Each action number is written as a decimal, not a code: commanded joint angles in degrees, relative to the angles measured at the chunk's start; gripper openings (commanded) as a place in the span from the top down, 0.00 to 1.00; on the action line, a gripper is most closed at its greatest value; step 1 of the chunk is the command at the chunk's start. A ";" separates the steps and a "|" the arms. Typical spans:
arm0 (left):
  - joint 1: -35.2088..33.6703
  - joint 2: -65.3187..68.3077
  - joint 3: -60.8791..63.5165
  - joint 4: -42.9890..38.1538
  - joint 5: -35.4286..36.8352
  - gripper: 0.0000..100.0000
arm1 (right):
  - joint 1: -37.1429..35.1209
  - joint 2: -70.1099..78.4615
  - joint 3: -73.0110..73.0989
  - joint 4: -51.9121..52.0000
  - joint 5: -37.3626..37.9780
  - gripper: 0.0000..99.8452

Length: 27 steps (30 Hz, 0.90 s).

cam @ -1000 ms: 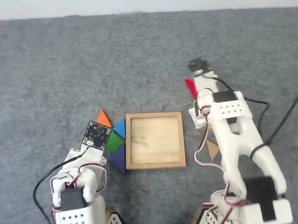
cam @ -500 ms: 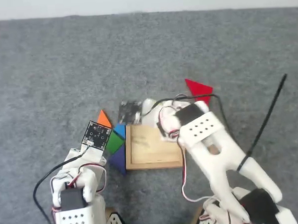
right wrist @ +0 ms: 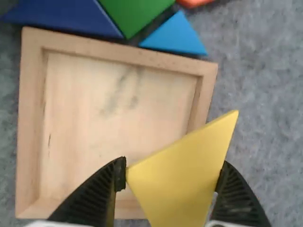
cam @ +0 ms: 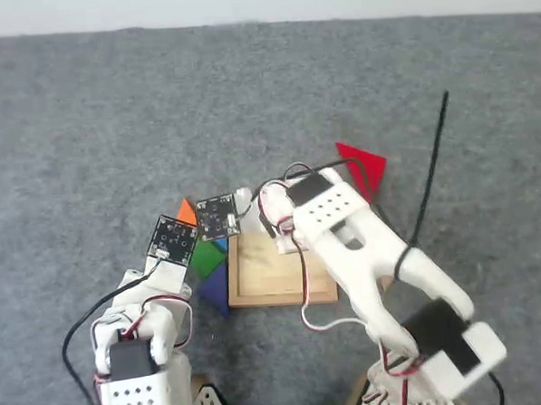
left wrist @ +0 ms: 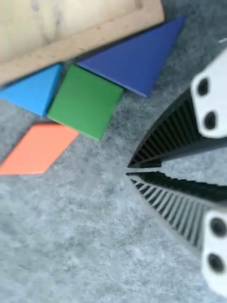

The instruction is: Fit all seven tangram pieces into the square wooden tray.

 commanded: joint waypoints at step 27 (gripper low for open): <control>0.53 -0.97 -0.57 0.18 -0.44 0.99 | -5.23 6.46 -3.43 3.65 -6.86 0.81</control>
